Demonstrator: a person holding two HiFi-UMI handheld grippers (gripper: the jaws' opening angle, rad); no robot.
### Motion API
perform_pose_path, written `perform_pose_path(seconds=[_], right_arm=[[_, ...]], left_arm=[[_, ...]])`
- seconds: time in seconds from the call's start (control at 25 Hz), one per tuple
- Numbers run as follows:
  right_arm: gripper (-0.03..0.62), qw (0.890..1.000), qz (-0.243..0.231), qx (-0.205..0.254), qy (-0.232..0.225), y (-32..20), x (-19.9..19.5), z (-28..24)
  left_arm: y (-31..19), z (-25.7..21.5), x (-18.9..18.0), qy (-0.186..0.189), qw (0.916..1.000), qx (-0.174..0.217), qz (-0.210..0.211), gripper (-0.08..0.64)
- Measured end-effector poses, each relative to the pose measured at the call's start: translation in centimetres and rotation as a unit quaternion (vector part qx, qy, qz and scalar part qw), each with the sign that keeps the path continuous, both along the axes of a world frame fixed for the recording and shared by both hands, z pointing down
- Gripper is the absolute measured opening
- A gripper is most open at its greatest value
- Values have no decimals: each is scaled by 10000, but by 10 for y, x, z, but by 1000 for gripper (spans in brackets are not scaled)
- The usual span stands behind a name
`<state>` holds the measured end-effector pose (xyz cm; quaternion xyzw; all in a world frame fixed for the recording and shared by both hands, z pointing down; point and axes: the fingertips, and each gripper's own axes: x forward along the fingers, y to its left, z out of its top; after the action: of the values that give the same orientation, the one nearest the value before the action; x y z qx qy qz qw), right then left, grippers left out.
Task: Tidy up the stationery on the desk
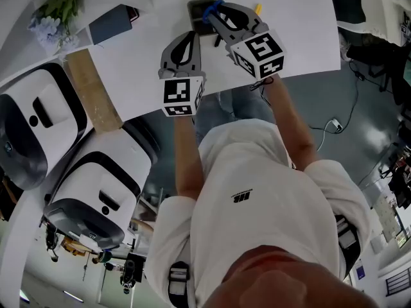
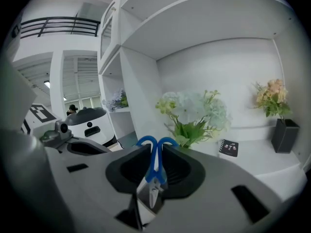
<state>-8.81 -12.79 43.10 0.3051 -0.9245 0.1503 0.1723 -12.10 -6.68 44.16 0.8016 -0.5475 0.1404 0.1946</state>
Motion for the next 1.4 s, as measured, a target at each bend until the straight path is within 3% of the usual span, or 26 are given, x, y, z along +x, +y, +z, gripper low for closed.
perform_pose_path(seconds=[0.68,0.84,1.4], right_arm=[[64,9974,-293,-291,594,6,-29,62],[106,9972,-346,-365,557,13,-28,66],[97,9966,264,-507,599,13,32,73]], left_arm=[[12,11,-15,27,9995,-117,-301,0],[12,11,-14,26,9995,-119,-282,0],[4,18,11,44,9999,-165,20,0]])
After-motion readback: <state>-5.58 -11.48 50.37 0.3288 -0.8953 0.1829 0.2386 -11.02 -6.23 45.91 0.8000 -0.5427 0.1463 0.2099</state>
